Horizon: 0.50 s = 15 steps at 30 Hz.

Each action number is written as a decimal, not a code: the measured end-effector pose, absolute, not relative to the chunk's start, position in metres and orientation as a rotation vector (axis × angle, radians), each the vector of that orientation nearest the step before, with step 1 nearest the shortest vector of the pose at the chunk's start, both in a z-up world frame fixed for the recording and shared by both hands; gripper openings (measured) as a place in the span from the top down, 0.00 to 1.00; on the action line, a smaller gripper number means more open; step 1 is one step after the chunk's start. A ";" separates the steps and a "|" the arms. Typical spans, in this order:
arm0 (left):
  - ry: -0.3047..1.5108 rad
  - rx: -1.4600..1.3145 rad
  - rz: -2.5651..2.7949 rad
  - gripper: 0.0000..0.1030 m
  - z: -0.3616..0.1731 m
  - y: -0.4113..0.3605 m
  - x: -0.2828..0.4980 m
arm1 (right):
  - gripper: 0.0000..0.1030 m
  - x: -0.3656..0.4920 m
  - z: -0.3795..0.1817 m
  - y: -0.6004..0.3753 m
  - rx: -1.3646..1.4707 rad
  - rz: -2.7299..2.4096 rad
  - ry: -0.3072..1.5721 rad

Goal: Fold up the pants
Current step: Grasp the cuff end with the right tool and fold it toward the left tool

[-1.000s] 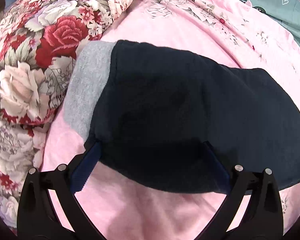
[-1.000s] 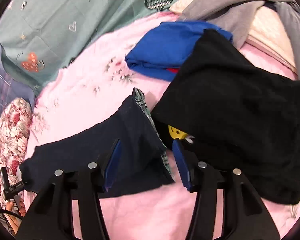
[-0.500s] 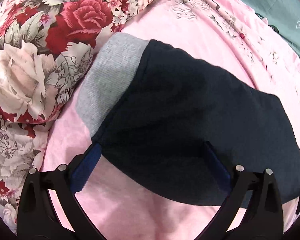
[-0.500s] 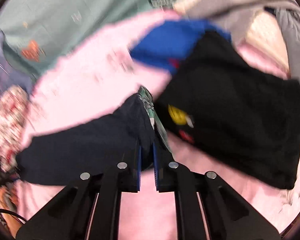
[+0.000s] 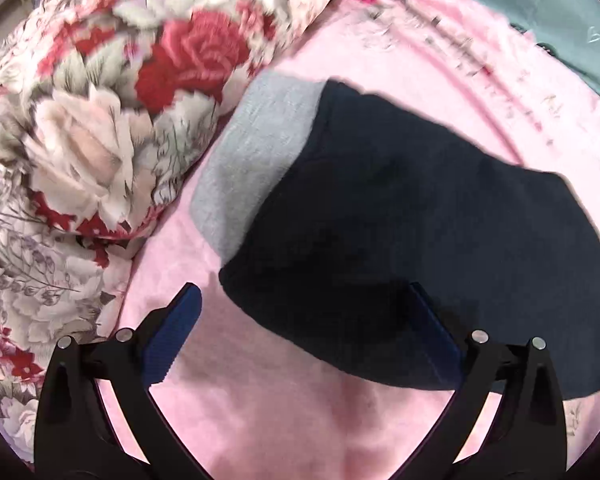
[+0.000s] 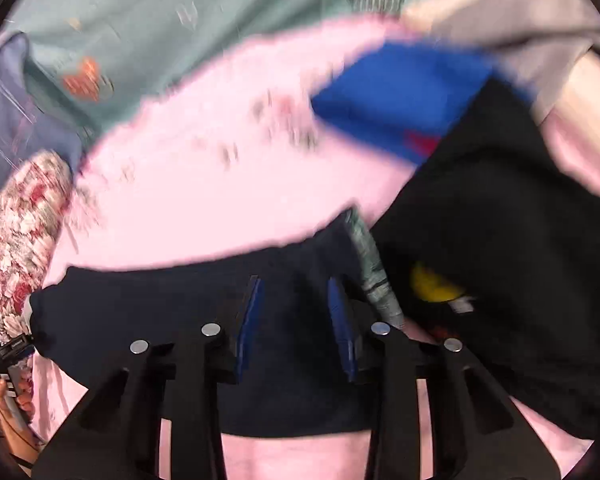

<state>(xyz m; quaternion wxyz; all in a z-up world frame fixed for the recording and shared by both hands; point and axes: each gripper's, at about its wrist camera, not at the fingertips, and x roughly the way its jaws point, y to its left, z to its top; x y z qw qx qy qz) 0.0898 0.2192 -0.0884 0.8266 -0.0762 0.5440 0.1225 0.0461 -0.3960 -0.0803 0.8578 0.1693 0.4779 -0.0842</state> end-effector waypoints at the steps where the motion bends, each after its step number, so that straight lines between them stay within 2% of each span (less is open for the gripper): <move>1: 1.165 -0.214 0.259 0.02 -0.090 0.225 0.089 | 0.93 0.052 -0.086 -0.400 0.304 -0.279 1.005; 2: 1.169 -0.247 0.262 0.02 -0.088 0.228 0.088 | 1.00 0.053 -0.085 -0.399 0.300 -0.320 1.005; 4: 1.151 -0.255 0.267 0.02 -0.079 0.226 0.084 | 0.86 0.057 -0.073 -0.382 0.328 -0.273 0.986; 5: 1.122 -0.247 0.261 0.02 -0.071 0.221 0.082 | 0.82 0.060 -0.065 -0.369 0.321 -0.206 0.960; 6: 1.076 -0.229 0.239 0.02 -0.059 0.214 0.079 | 0.69 0.063 -0.056 -0.353 0.298 -0.153 0.934; 7: 1.047 -0.214 0.221 0.02 -0.052 0.207 0.078 | 0.63 0.068 -0.043 -0.326 0.241 -0.097 0.896; 11: 0.936 -0.163 0.102 0.02 -0.031 0.171 0.085 | 0.63 0.099 -0.027 -0.244 0.122 0.147 0.858; 15: 0.963 -0.080 0.080 0.02 -0.049 0.145 0.108 | 0.63 0.138 -0.035 -0.163 0.056 0.328 0.888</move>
